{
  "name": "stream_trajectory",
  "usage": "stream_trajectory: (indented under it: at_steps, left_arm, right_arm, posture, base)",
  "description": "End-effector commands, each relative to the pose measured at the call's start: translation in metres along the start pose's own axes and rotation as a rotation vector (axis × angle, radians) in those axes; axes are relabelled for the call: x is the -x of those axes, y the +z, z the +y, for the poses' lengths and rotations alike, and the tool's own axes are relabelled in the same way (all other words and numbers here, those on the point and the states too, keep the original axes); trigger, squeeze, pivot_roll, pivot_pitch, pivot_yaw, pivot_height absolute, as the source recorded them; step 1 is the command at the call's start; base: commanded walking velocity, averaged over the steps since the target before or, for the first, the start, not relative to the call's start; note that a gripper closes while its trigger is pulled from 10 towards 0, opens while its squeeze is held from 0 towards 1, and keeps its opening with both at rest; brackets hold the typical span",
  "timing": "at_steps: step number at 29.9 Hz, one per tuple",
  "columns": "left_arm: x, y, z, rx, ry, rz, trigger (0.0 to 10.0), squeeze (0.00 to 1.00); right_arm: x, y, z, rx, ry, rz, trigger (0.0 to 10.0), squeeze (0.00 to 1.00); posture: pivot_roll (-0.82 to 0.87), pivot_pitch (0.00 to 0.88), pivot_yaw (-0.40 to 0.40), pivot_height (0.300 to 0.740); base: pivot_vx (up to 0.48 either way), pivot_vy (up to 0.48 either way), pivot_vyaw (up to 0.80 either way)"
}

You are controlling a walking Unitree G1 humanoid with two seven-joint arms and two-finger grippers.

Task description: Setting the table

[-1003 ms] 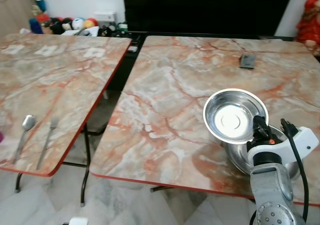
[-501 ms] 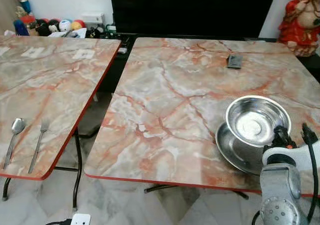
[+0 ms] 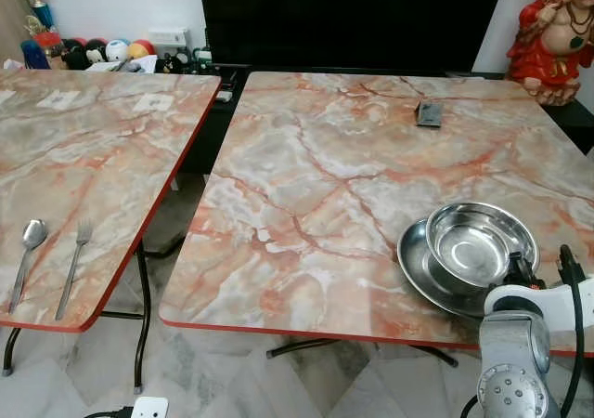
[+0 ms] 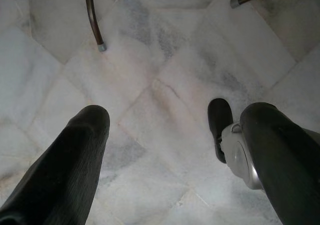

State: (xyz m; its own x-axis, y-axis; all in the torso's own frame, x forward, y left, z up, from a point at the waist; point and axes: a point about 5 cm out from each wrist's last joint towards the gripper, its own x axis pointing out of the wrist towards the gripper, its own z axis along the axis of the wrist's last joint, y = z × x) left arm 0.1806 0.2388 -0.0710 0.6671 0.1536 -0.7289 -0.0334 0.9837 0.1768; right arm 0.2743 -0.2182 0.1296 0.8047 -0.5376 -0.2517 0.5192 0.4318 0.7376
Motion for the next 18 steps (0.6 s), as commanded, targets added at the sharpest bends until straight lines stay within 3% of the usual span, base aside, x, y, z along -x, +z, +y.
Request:
stream_trajectory:
  at_steps: [1,7,8,15,16,18]
  left_arm:
    - [0.002,-0.007,0.003,-0.013,-0.001,0.028,10.0,0.00]
    - [0.002,-0.007,0.003,-0.012,-0.001,0.028,10.0,0.00]
    - [0.002,-0.007,0.003,-0.012,-0.001,0.028,10.0,0.00]
    - [0.002,-0.008,0.002,-0.010,-0.002,0.029,10.0,0.00]
    - [0.002,-0.008,0.002,-0.009,-0.003,0.030,10.0,0.00]
    - [0.002,-0.008,0.003,-0.009,-0.003,0.029,10.0,0.00]
  right_arm:
    - [0.000,-0.004,0.004,-0.048,-0.019,0.005,10.0,0.00]
    - [-0.002,-0.004,0.004,-0.048,-0.020,0.003,10.0,0.00]
    - [-0.004,-0.005,0.005,-0.046,-0.016,0.004,10.0,0.07]
    - [-0.011,-0.010,0.006,-0.036,-0.021,0.013,10.0,0.08]
    - [-0.012,-0.012,0.006,-0.032,-0.017,0.019,10.0,0.22]
    - [-0.013,-0.012,0.006,-0.031,-0.017,0.019,10.0,0.28]
  posture:
    - [-0.01,0.109,0.003,0.740]
    - [-0.01,0.109,0.003,0.740]
    - [-0.01,0.109,0.003,0.740]
    - [0.00,0.110,0.002,0.740]
    - [0.00,0.111,0.004,0.740]
    - [0.00,0.111,0.004,0.740]
  base:
    - [0.000,0.000,0.00]
    - [0.000,0.000,0.00]
    - [0.000,0.000,0.00]
    - [0.000,0.000,0.00]
    - [0.000,0.000,0.00]
    - [0.000,0.000,0.00]
